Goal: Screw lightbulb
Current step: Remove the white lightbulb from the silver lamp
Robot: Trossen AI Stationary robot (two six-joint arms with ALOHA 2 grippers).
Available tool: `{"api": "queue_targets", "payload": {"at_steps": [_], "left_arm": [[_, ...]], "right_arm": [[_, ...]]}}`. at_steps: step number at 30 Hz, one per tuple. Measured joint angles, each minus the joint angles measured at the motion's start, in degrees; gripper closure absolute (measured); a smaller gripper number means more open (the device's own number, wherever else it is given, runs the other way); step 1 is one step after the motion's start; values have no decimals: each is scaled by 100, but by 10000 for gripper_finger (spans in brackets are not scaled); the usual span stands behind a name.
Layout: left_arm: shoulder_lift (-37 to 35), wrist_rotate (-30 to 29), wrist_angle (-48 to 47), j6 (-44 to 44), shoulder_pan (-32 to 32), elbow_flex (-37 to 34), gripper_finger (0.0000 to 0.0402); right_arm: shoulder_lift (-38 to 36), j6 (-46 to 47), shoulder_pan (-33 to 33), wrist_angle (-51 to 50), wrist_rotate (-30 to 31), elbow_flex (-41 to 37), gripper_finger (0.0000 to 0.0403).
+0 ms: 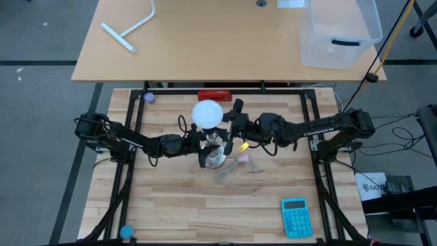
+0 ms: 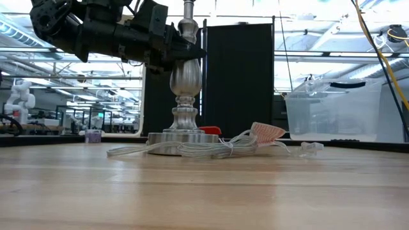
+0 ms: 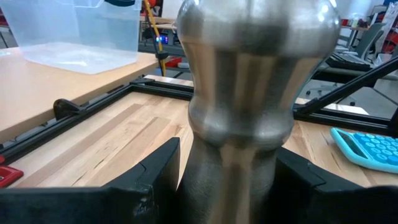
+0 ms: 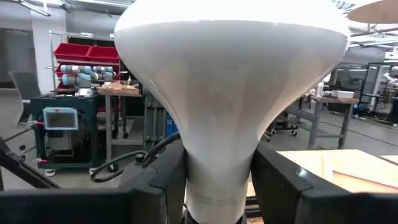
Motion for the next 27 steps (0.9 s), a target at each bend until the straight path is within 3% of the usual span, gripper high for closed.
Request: {"api": "queue_targets", "payload": {"at_steps": [15,22,27], "left_arm": [[0,9,-2,6,-4,-2,211],[2,15,-4,4,-2,0,211],[2,42,-2,-21,-2,0,211]], "right_arm": [[-17,436,-854,-160,-2516,4,260],[-15,279,-1125,-130,-3208,4,251],[-13,448,-1162,-120,-3020,4,233]]}}
